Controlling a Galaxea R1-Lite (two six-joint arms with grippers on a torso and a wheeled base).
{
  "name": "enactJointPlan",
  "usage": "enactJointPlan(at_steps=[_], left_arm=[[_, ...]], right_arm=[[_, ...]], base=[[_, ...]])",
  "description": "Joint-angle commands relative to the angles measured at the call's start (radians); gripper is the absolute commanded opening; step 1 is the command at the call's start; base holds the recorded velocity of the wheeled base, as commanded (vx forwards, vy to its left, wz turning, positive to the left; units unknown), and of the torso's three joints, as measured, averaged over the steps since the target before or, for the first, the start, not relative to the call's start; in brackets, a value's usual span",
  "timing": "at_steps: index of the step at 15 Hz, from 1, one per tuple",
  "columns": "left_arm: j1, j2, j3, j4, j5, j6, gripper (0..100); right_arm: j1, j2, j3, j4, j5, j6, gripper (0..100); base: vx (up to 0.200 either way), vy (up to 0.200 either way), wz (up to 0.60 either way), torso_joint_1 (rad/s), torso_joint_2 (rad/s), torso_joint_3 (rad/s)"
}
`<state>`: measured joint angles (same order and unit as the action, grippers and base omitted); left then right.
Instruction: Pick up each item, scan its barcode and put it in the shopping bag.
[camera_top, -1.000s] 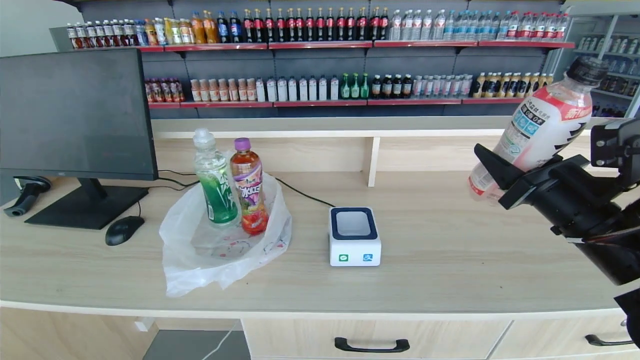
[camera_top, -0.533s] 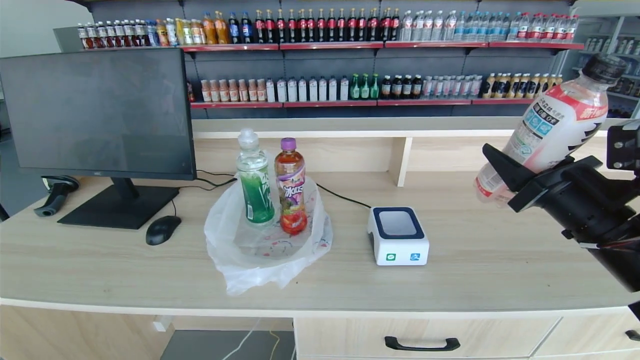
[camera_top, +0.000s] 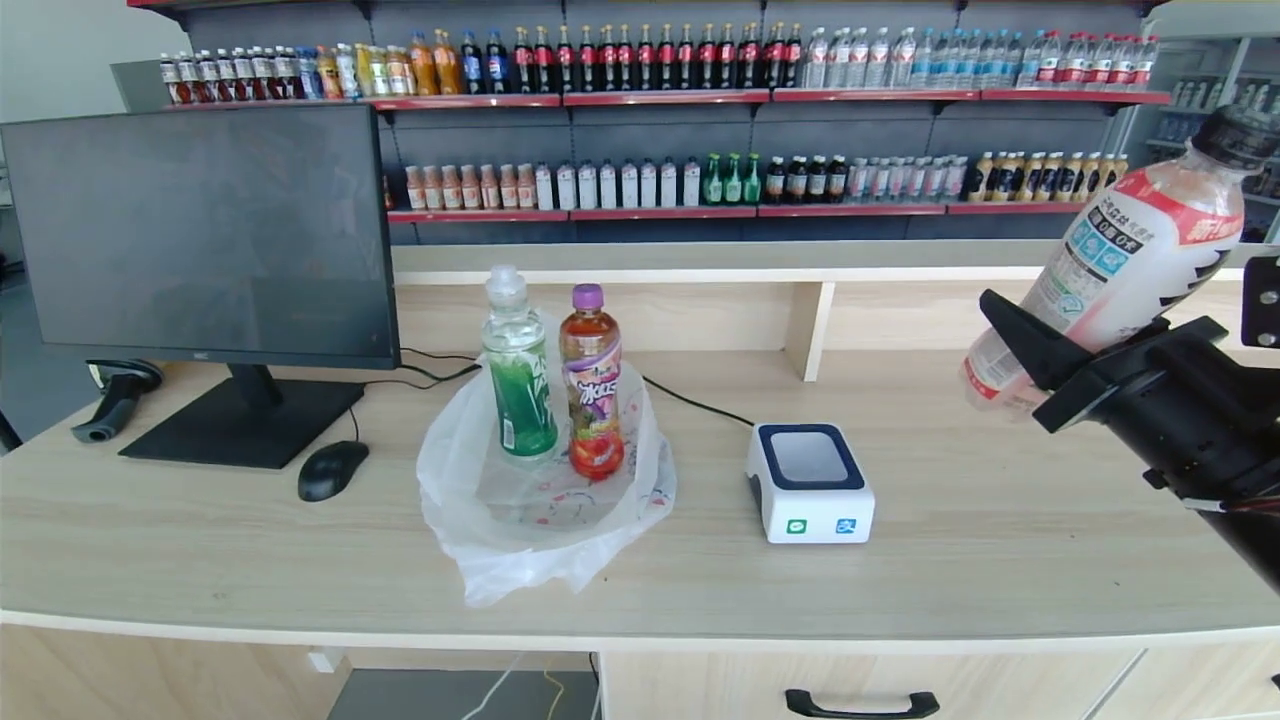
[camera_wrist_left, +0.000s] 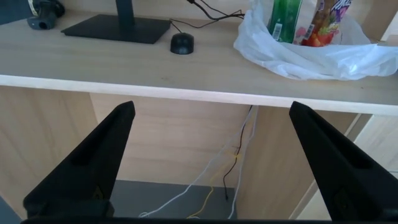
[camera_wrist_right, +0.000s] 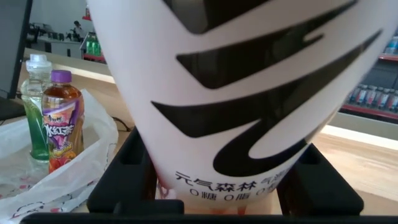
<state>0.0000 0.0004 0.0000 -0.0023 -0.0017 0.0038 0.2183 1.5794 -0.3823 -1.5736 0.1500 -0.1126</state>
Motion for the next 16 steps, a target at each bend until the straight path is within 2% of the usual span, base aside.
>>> enactJointPlan(at_steps=[1,5,8,10,12,14,16], left_arm=[[0.000,0.000,0.000,-0.001,0.000,-0.001,100],[0.000,0.000,0.000,-0.001,0.000,-0.001,100],[0.000,0.000,0.000,0.002,0.000,0.002,100],[0.000,0.000,0.000,0.002,0.000,0.002,100],[0.000,0.000,0.000,0.002,0.000,0.002,100],[0.000,0.000,0.000,0.002,0.000,0.002,100],[0.000,0.000,0.000,0.002,0.000,0.002,100]], right_arm=[[0.001,-0.015,0.008,0.003,0.000,-0.002,0],[0.012,0.039,-0.076,0.003,0.031,-0.041,0],[0.032,0.111,-0.165,0.010,0.267,-0.202,0],[0.073,0.129,-0.173,0.053,0.269,-0.295,0],[0.159,0.146,-0.159,0.070,0.260,-0.365,0],[0.263,0.200,-0.151,0.067,0.243,-0.518,0],[0.251,0.215,-0.081,0.034,0.237,-0.602,0]], base=[[0.000,0.000,0.00,0.000,0.00,0.000],[0.000,0.000,0.00,0.000,0.00,0.000],[0.000,0.000,0.00,0.000,0.00,0.000],[0.000,0.000,0.00,0.000,0.00,0.000],[0.000,0.000,0.00,0.000,0.00,0.000],[0.000,0.000,0.00,0.000,0.00,0.000],[0.000,0.000,0.00,0.000,0.00,0.000]])
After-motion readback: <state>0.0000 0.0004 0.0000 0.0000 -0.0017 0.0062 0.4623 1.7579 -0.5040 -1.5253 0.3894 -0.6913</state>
